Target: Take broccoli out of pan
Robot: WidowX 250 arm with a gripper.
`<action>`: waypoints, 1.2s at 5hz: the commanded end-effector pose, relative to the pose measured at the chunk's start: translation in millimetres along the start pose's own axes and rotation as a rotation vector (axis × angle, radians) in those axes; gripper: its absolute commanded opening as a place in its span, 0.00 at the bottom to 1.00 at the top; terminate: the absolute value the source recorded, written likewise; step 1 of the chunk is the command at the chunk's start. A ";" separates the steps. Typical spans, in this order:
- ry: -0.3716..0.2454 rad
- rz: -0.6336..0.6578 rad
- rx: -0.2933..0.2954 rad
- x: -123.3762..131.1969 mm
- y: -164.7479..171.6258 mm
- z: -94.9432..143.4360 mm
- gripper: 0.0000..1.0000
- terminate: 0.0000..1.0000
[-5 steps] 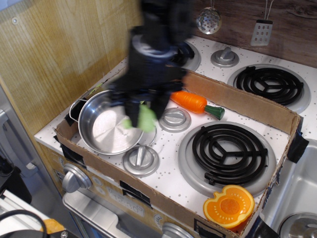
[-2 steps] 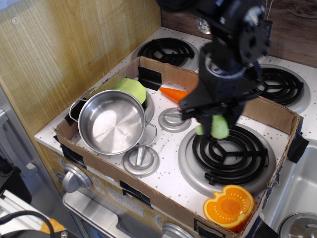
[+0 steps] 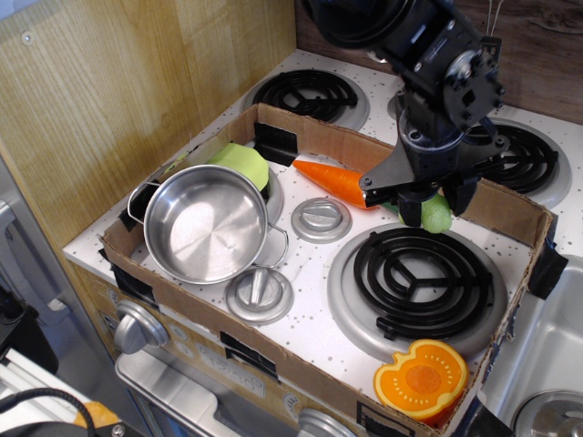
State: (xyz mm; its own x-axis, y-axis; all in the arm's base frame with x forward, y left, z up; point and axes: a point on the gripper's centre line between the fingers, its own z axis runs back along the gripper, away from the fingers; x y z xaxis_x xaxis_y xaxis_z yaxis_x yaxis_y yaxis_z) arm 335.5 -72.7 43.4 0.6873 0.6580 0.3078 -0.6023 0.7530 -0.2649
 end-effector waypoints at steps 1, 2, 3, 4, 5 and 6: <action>-0.016 -0.017 -0.069 8.1 -13.4 18.6 1.00 0.00; -0.023 0.005 -0.016 9.2 -11.5 34.8 1.00 0.00; -0.059 0.023 0.029 13.3 -7.5 54.7 1.00 0.00; -0.093 0.032 0.068 17.4 -2.2 76.8 1.00 0.00; -0.099 0.032 0.066 21.2 2.6 90.3 1.00 0.00; -0.107 -0.018 0.040 21.2 3.8 91.5 1.00 0.00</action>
State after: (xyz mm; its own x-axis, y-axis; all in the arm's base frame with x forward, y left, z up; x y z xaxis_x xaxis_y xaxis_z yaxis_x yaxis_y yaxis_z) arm 311.0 -51.9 111.5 0.6665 0.6398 0.3826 -0.6234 0.7598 -0.1846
